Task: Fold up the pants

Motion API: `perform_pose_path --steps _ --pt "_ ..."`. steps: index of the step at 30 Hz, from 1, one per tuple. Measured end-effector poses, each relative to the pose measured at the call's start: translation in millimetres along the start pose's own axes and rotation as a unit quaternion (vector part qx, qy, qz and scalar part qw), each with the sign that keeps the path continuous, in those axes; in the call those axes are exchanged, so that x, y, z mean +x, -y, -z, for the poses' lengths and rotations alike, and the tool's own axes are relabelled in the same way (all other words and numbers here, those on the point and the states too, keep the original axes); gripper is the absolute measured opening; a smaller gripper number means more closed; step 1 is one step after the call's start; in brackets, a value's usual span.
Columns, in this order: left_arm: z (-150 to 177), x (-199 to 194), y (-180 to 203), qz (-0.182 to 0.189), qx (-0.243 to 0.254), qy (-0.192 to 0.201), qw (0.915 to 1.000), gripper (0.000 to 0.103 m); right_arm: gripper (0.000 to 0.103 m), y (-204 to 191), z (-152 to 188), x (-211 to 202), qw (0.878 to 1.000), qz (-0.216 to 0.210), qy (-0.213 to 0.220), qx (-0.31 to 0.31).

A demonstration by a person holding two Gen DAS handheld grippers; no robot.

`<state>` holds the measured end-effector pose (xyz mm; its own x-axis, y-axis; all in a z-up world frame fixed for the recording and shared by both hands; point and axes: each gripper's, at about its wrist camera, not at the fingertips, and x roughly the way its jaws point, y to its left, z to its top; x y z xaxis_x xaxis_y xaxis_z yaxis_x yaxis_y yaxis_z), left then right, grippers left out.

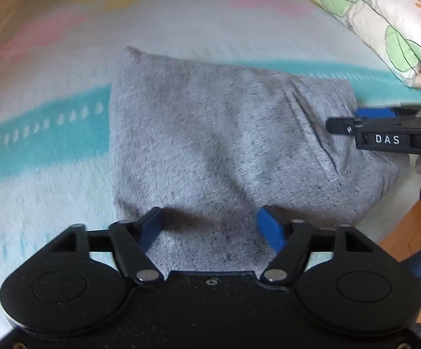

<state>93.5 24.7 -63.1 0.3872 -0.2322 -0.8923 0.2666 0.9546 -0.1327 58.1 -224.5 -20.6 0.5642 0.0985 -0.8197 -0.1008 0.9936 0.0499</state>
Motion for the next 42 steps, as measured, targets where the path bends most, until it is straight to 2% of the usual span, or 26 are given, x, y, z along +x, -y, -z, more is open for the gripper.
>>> perform_pose_path --steps 6,11,15,18,21,26,28,31,35,42 --pt "-6 9 -14 0.005 -0.044 -0.018 0.9989 0.094 0.073 6 5 4 0.998 -0.015 -0.020 0.049" --pt "-7 13 -14 -0.003 -0.043 -0.016 0.9990 0.098 0.091 24 11 15 0.993 -0.038 -0.038 0.110" --pt "-7 12 -14 -0.006 -0.043 -0.010 0.9990 0.100 0.101 33 15 23 0.987 -0.061 -0.045 0.139" --pt "-8 3 -21 -0.005 -0.055 0.006 0.9985 0.094 0.102 27 17 23 0.990 -0.051 -0.044 0.121" --pt "-13 -4 -37 -0.018 -0.070 0.021 0.9972 0.094 0.102 24 16 23 0.991 -0.043 -0.045 0.122" --pt "-18 -1 -76 -0.030 -0.136 0.014 0.9901 0.094 0.103 23 13 24 0.990 -0.038 -0.051 0.129" --pt "-20 6 -82 -0.028 -0.148 0.002 0.9886 0.094 0.103 21 12 25 0.990 -0.031 -0.052 0.130" --pt "-20 20 -85 -0.022 -0.153 -0.022 0.9878 0.094 0.103 20 11 26 0.989 -0.029 -0.054 0.131" --pt "-27 30 -76 -0.025 -0.135 -0.008 0.9905 0.099 0.103 21 9 27 0.989 -0.034 -0.059 0.133" --pt "-49 51 -78 -0.003 -0.130 0.006 0.9915 0.102 0.101 23 8 27 0.989 -0.050 -0.062 0.124"
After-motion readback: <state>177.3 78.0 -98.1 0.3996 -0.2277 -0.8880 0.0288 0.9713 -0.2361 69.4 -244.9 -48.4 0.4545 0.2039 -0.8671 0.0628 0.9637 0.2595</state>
